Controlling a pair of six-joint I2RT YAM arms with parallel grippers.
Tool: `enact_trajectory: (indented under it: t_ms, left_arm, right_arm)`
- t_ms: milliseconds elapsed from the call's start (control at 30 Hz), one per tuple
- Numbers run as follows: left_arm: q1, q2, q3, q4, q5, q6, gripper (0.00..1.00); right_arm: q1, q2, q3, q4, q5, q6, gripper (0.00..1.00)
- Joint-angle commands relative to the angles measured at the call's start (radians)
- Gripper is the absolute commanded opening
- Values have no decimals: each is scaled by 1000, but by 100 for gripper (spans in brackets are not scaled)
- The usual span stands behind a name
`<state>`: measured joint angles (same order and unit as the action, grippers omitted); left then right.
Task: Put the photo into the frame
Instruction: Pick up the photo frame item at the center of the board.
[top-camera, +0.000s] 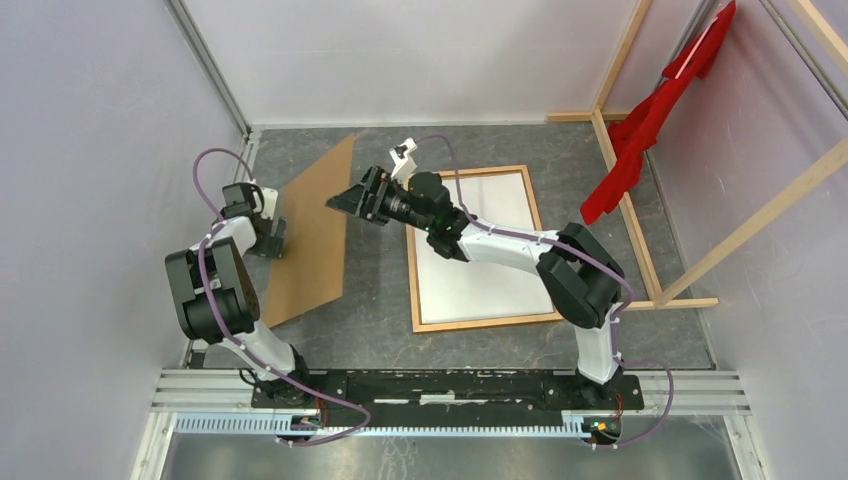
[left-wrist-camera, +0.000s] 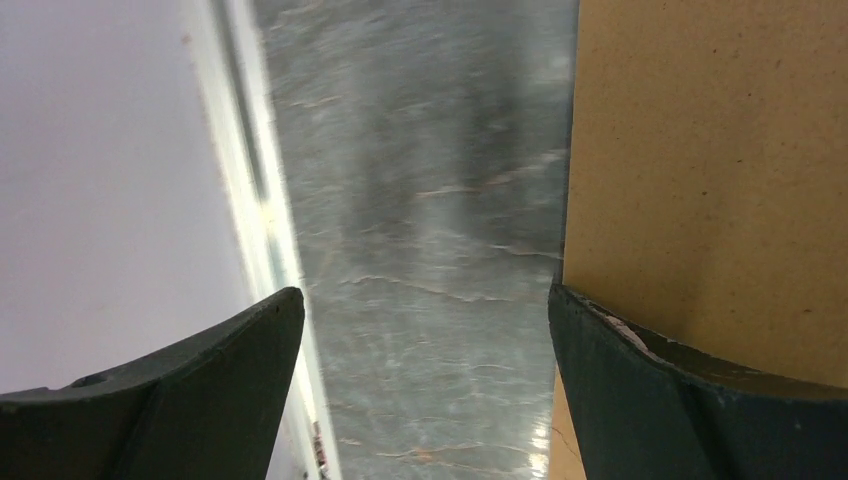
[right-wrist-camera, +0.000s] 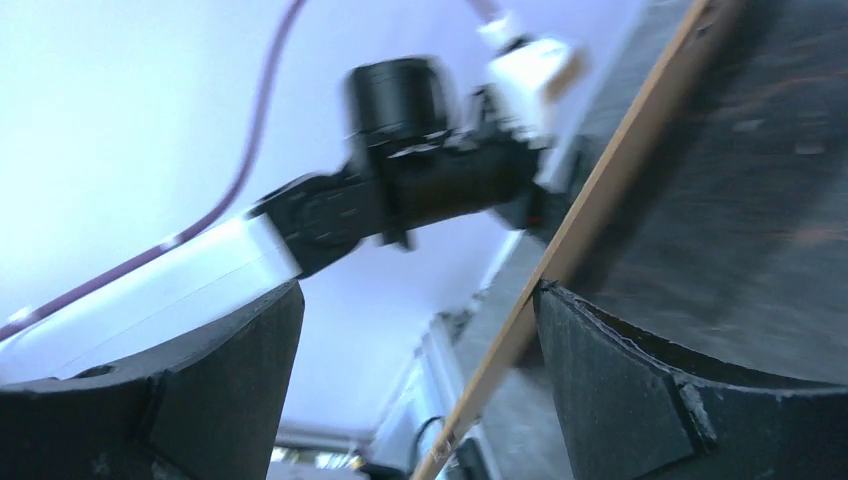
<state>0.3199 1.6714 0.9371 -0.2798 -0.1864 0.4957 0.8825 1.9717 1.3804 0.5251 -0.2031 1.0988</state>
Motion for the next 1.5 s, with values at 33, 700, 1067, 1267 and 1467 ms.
enact_trajectory:
  t_ms: [33,700,1067,1267,1467]
  left_arm:
    - [-55,18,-31,-173,238,-25,99]
    - [-59,-10,26,-213,270,-35,99]
    - [-72,-179,98,-299,447,-24,100]
    - [-72,-433,217,-345,700,106,100]
    - [-74,-649,168,-334,1041,354,100]
  right_arm:
    - [64,0,13,261,-196,142,92]
    - [39,-98,-79,-71,-90,74,75]
    - [-11,-106,-19,-258,-70,71,13]
    - [-121,-106,91,-349,-85,111,2]
    - [-242,-70,241,-386,-102,197,0]
